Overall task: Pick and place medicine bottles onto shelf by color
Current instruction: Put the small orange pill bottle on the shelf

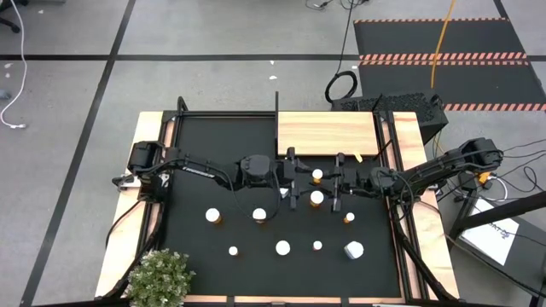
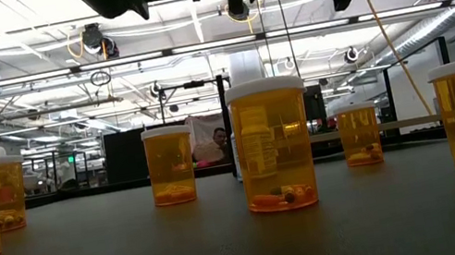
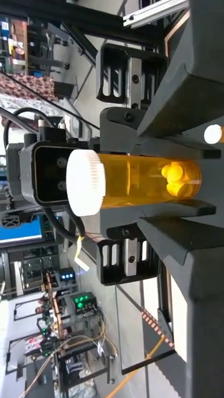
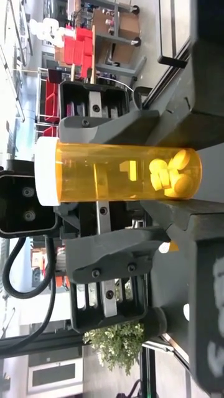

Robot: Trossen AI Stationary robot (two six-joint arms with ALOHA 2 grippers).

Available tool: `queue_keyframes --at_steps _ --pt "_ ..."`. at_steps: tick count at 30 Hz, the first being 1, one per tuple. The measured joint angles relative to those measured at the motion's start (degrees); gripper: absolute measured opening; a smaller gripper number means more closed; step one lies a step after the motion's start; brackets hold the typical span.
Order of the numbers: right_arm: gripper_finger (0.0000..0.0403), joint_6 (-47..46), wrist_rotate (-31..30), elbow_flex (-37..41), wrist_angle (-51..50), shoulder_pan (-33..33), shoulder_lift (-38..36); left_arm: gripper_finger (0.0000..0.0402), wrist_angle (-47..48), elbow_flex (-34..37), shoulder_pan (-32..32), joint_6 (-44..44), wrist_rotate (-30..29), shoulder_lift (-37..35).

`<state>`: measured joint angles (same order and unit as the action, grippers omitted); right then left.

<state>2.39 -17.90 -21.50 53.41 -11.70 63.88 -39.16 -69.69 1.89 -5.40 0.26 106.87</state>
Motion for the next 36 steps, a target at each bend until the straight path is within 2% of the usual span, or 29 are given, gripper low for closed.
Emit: queue_keyframes --at_steps 5,14,36 --pt "0.01 -0.1 0.1 0.0 0.1 0.0 0.0 0.019 -0.4 0.0 0.0 -0.1 0.4 -0.1" --pt "0.01 0.1 0.1 0.0 0.0 0.0 0.0 0.0212 -1.0 0.0 0.0 0.1 0.6 -0.1" --pt "0.01 0.1 0.1 0.0 -0.3 0.0 0.1 0.0204 0.9 -0.1 -0.4 -1.1 3.3 -0.2"
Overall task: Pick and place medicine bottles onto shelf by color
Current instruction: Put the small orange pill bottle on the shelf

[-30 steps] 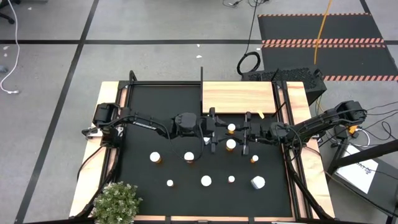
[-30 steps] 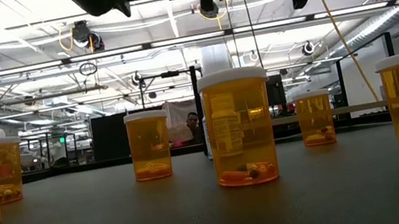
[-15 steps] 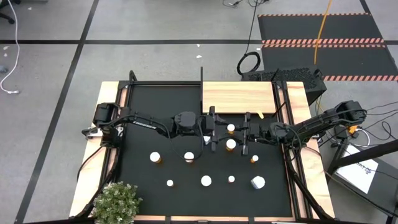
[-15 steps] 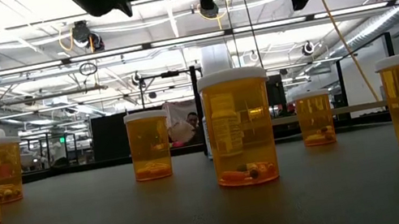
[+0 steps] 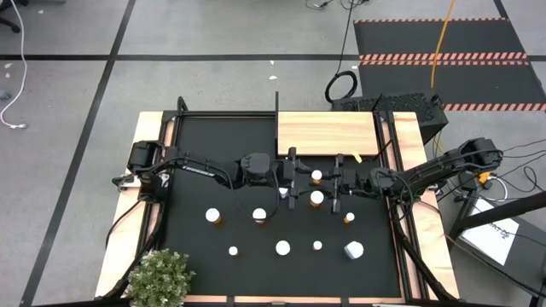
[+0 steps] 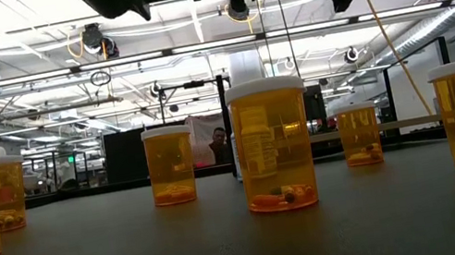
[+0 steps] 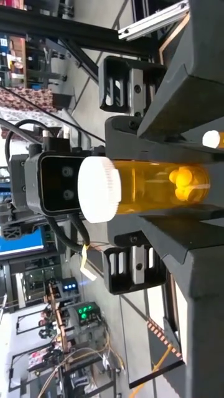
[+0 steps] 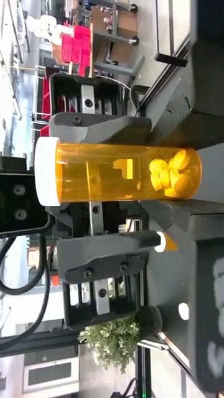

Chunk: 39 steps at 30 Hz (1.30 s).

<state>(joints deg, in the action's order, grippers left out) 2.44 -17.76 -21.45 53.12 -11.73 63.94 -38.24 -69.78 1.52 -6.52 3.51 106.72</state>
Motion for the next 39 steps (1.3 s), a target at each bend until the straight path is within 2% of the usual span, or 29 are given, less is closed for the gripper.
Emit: queue_keyframes --at_steps 8,12,30,34,39 --pt "0.01 0.2 0.0 0.1 -0.2 0.0 0.0 0.0133 0.4 0.0 -0.1 -0.7 0.0 0.0" --pt "0.01 0.2 -0.2 0.1 -0.3 0.0 0.0 0.0116 0.5 0.0 -0.4 -0.3 0.1 0.0" --pt "0.0102 1.6 -0.4 0.1 -0.9 0.0 0.0 0.0113 2.3 0.0 -0.6 -0.2 0.1 0.0" --pt "0.012 1.5 -1.6 0.1 -1.8 0.0 0.0 0.0113 2.4 0.0 -0.6 0.5 0.0 0.0" --pt "0.0165 1.3 -2.0 0.1 -2.5 0.0 -0.1 0.0113 2.5 0.1 -0.6 0.6 0.1 0.1"
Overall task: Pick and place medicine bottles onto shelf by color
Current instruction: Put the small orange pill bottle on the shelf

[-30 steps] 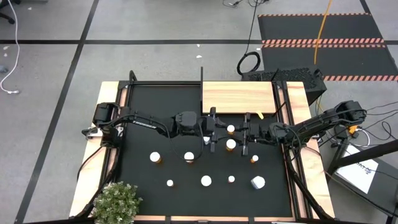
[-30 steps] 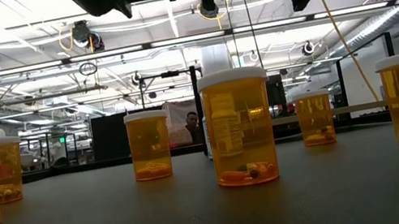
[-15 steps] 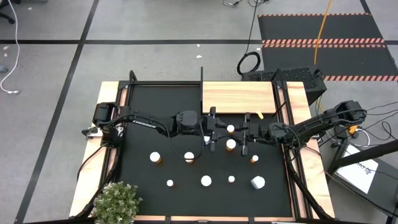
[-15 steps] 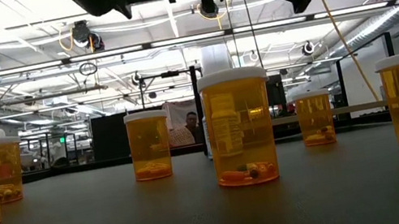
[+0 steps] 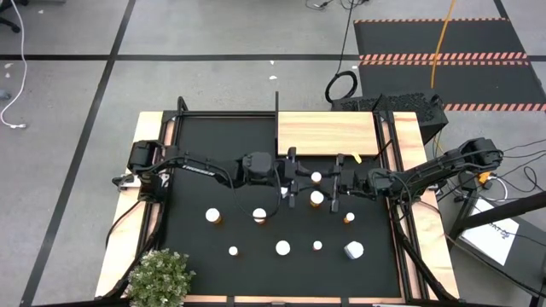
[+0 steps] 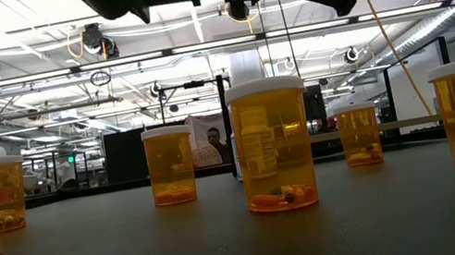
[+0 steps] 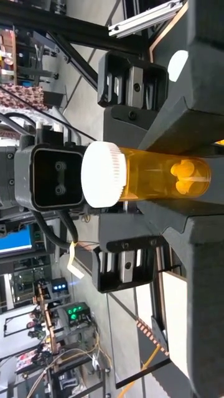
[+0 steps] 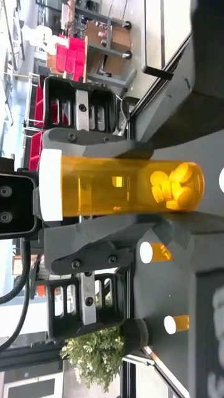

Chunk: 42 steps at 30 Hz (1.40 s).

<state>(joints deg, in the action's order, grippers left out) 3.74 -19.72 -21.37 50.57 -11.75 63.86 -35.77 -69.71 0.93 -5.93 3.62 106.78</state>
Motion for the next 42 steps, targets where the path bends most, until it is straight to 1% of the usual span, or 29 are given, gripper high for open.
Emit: queue_keyframes --at_steps 2,5,10,15,23,28,29,32,34,37,40,42 --pt "0.0183 0.0 -0.2 0.0 -0.3 0.0 0.0 0.0113 0.0 0.0 0.0 0.0 0.0 0.0" --pt "0.0206 -0.1 -2.2 -0.1 -1.4 0.0 0.0 0.0113 0.1 0.0 0.0 0.0 0.4 0.1" --pt "0.0228 -3.0 -4.1 -0.2 -6.3 0.0 -0.8 0.0113 0.1 0.1 0.0 0.0 1.1 0.1" --pt "0.0233 -6.6 -4.3 -0.2 -13.4 0.0 -3.7 0.0113 -0.5 0.1 0.0 0.1 1.5 0.1" --pt "0.0233 -14.6 -4.3 -0.2 -28.5 0.0 -11.9 0.0113 -0.2 0.0 0.1 0.4 1.5 -1.3" --pt "0.0233 -18.7 -4.2 -1.0 -35.9 -1.6 -17.5 0.0113 2.8 0.0 0.1 0.0 1.5 -2.8" --pt "0.0233 -19.4 -4.4 -2.2 -38.2 -2.1 -18.4 0.0113 4.9 0.0 0.2 0.0 1.5 -3.5" --pt "0.0233 -21.5 -6.6 -7.2 -48.8 -4.0 -21.0 0.0113 5.4 0.0 0.1 0.0 1.5 -4.1" --pt "0.0233 -22.9 -9.3 -12.1 -55.7 -5.6 -21.1 0.0113 7.4 0.0 0.1 0.0 1.4 -4.7" --pt "0.0233 -25.8 -12.3 -20.9 -66.5 -7.2 -19.9 0.0113 7.4 0.1 0.1 0.1 1.3 -4.9" --pt "0.0233 -26.8 -14.5 -29.6 -72.2 -6.9 -16.9 0.0113 7.3 0.0 0.1 0.2 1.3 -5.0" --pt "0.0233 -25.8 -14.8 -34.2 -72.3 -6.2 -14.6 0.0113 7.4 0.0 0.1 0.3 1.3 -5.0"
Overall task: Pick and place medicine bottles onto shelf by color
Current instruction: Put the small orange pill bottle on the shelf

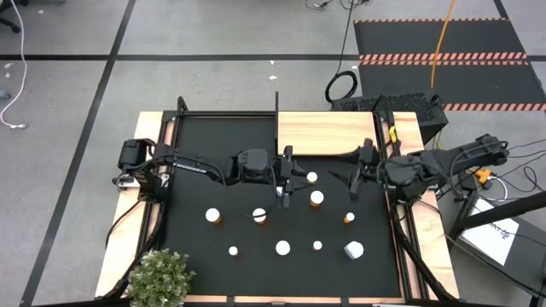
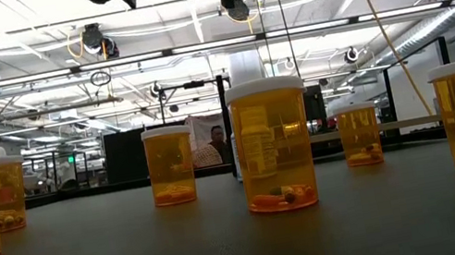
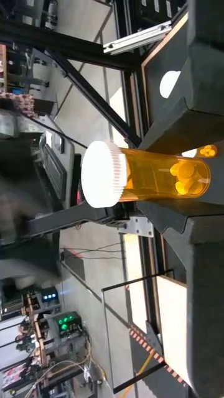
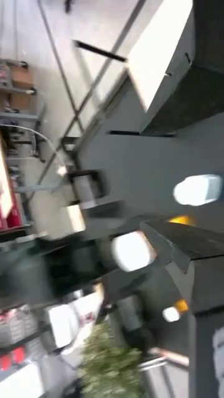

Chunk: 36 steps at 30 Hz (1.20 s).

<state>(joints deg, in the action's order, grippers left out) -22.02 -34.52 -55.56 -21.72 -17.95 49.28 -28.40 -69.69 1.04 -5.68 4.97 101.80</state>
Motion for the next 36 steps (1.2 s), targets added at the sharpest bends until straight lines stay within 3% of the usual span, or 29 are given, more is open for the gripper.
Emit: queue_keyframes --at_steps 6,15,20,24,30,36 --pt "0.0212 2.2 2.9 -7.9 -2.9 1.8 4.6 0.0113 0.1 0.0 0.2 0.5 0.0 0.0" --pt "0.019 2.0 4.9 -8.8 -3.5 1.9 9.7 0.0113 3.4 0.0 -0.4 -0.7 -0.8 0.0" --pt "0.0196 2.5 10.5 -11.0 -5.5 3.5 13.5 0.0113 4.6 0.0 -1.6 -0.8 -1.1 0.0" --pt "0.0198 3.3 15.1 -17.0 -11.4 5.1 17.5 0.0113 4.9 -0.1 -2.1 -0.8 -1.1 0.6" --pt "0.0198 8.6 15.4 -28.5 -27.3 6.4 24.1 0.0113 6.5 -0.1 -3.0 -0.7 -1.1 1.4" --pt "0.0198 12.5 15.5 -33.0 -34.8 8.1 28.3 0.0113 6.9 0.0 -3.1 -0.6 -1.1 1.4"
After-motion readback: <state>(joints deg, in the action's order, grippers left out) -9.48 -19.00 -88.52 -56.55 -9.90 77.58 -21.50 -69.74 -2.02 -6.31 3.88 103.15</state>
